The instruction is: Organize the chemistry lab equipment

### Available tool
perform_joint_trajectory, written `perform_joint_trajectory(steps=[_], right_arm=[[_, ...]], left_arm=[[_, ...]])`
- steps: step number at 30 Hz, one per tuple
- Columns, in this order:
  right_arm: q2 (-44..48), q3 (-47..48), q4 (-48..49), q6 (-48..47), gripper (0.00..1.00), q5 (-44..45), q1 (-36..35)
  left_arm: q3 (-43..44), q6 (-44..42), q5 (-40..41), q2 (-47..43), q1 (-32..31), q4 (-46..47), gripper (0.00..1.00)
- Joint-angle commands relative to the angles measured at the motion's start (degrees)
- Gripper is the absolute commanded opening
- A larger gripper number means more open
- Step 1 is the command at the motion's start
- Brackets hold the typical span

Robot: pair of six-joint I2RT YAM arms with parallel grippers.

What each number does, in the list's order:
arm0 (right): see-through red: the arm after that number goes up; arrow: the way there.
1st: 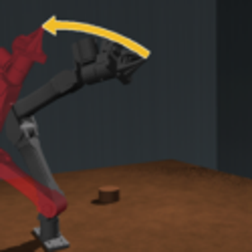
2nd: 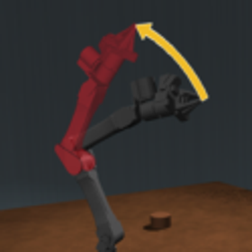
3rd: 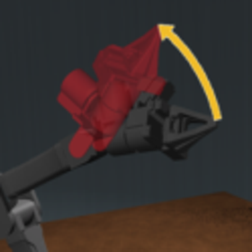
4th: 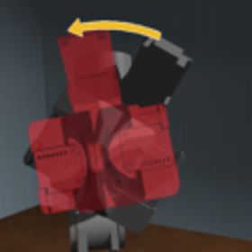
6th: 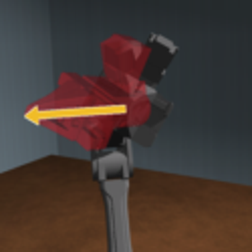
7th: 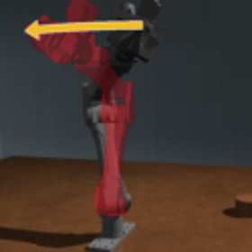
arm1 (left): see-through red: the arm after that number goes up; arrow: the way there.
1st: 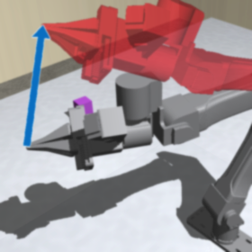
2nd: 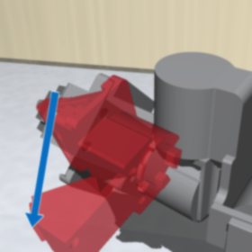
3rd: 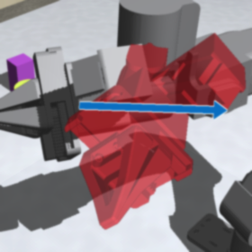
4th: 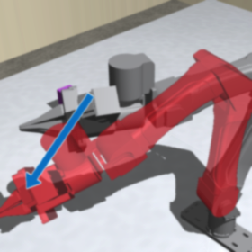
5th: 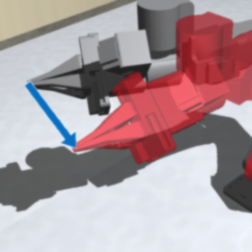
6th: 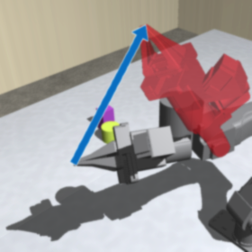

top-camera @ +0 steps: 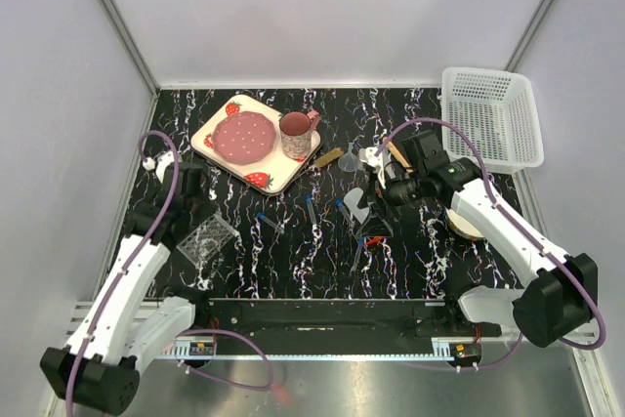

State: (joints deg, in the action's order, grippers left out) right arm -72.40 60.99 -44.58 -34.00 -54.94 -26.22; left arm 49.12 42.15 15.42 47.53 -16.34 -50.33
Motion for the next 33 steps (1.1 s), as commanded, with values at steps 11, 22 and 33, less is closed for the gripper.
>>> perform_joint_trajectory(steps=[11,22,33], right_arm=[[2.27,-2.9,3.45,0.86,0.95,-2.19,2.75],[1.56,-3.42,3.97,1.13,0.96,-2.89,3.28],[0.77,-3.69,4.23,1.39,0.96,-3.42,3.63]], left_arm=[[-2.89,-8.93,8.93,13.02,7.72,13.93,0.04],[-4.74,-8.58,4.18,15.06,7.9,17.46,0.03],[-5.79,-7.26,3.74,9.69,7.99,12.71,0.03]])
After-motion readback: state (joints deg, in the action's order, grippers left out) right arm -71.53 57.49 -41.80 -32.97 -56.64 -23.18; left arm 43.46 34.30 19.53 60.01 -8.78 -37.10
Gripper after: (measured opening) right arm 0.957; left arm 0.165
